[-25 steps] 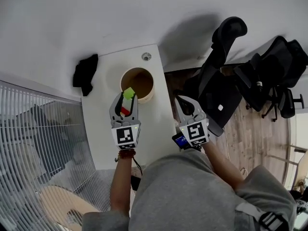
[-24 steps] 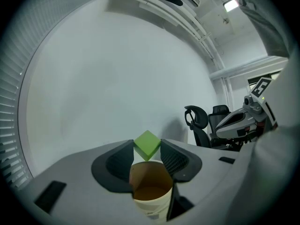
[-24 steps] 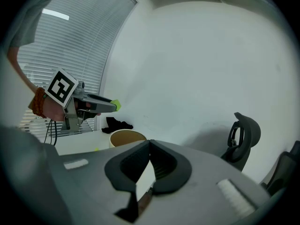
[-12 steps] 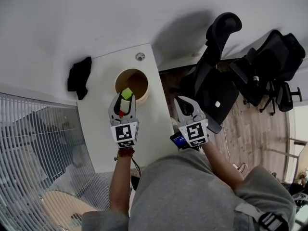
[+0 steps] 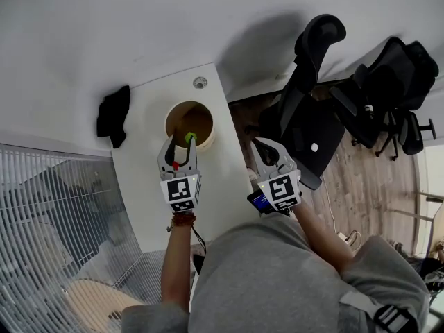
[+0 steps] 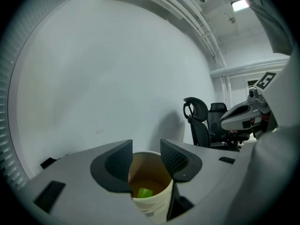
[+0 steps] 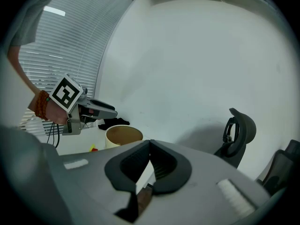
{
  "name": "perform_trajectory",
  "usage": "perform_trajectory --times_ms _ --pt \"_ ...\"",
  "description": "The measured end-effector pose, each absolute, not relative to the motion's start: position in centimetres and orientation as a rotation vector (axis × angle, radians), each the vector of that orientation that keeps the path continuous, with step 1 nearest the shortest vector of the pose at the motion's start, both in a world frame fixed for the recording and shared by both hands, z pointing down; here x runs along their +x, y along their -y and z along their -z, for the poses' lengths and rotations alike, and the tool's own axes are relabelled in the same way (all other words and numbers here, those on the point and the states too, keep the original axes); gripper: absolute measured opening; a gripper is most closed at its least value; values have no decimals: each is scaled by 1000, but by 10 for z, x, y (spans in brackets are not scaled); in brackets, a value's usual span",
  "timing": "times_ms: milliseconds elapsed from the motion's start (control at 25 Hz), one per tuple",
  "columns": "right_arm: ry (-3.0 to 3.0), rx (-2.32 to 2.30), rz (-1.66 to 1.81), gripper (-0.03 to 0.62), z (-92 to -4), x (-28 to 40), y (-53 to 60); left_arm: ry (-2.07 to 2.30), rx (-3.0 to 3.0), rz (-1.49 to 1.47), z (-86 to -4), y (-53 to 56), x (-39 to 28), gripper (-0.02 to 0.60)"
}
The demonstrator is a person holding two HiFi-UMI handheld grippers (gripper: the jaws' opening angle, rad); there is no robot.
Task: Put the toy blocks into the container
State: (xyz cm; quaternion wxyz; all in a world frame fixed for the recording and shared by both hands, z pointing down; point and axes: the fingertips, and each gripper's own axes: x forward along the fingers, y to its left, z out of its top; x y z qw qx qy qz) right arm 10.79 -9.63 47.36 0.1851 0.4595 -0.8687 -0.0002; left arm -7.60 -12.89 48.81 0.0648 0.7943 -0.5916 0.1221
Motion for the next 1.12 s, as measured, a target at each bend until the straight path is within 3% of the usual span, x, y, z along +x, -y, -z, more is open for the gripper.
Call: perform_trajectory --times_ms 400,1120 --pt "2442 1274 13 11 -475 104 98 1852 2336 -371 -495 115 -106 181" --pt "2443 1211 42 11 -478 83 99 1890 2106 -509 -579 61 -178 181"
